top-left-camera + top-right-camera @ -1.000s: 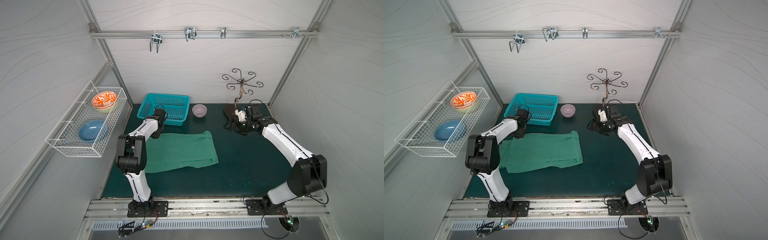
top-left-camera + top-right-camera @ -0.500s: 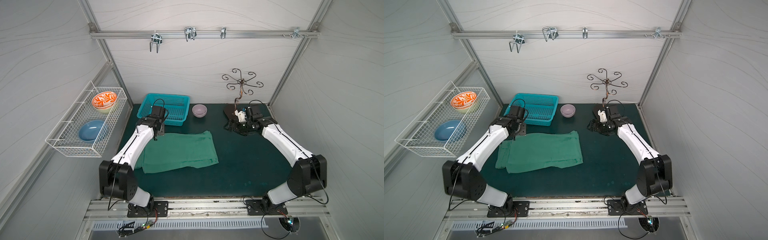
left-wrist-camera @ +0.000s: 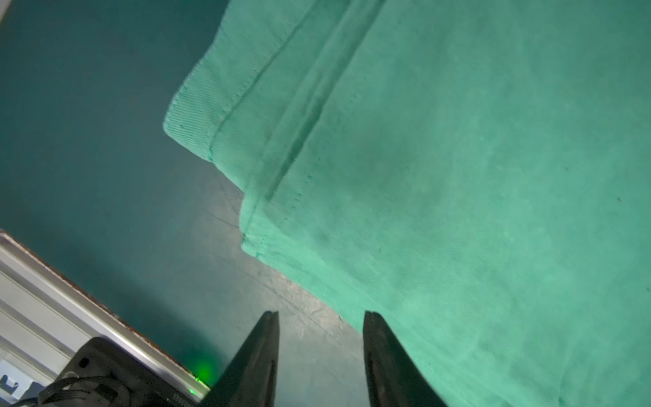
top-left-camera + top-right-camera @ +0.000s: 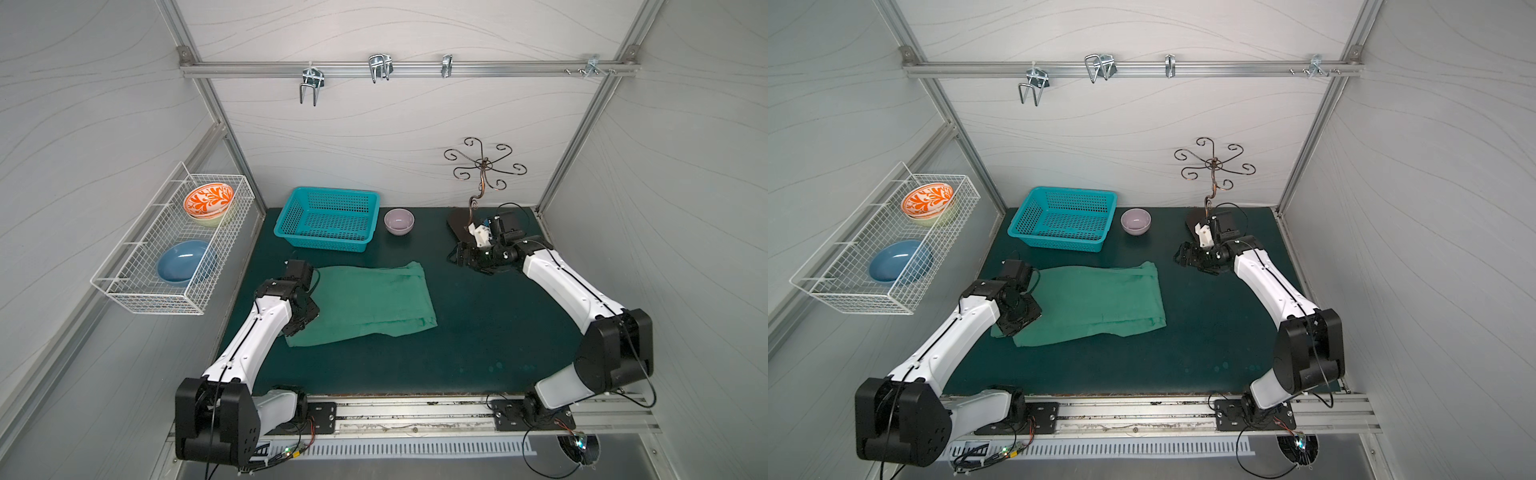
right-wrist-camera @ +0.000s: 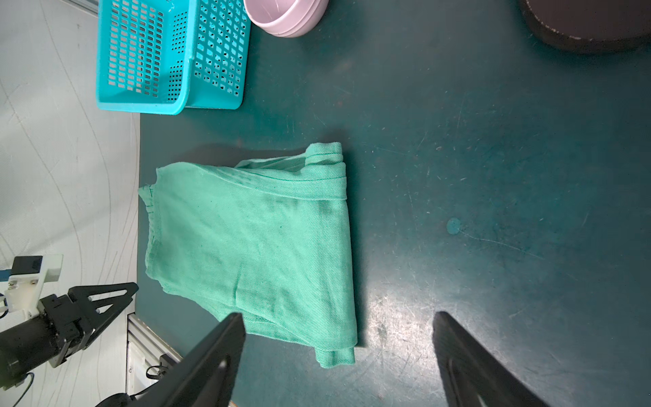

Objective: Roll up the long pants
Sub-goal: Fold the long pant at the center of the board.

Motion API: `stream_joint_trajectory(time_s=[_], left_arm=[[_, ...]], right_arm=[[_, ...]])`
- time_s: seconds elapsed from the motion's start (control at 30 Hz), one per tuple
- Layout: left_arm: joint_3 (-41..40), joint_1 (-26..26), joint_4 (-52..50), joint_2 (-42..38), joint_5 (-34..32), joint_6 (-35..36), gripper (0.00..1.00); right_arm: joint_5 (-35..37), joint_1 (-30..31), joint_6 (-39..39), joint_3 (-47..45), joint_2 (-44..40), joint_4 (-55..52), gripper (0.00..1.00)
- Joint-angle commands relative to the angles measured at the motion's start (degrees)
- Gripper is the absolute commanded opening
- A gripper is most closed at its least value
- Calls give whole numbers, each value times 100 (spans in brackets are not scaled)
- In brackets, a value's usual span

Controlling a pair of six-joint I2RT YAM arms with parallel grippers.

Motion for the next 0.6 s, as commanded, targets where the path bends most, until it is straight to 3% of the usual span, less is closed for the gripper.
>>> stream_joint_trajectory(time_s=[0.0,0.4,0.57], left_arm=[[-130,197,258,140,-381,-532,39],[-471,587,974,539,-172,-748,40],[-574,608,1154,649,-73,-834,34]], right_arm=[[-48,31,-139,-40,-29,-42,86],[-56,-63,-154,-68,-92,-88,87],[-47,-99,-151,-56,-102,-108,87]])
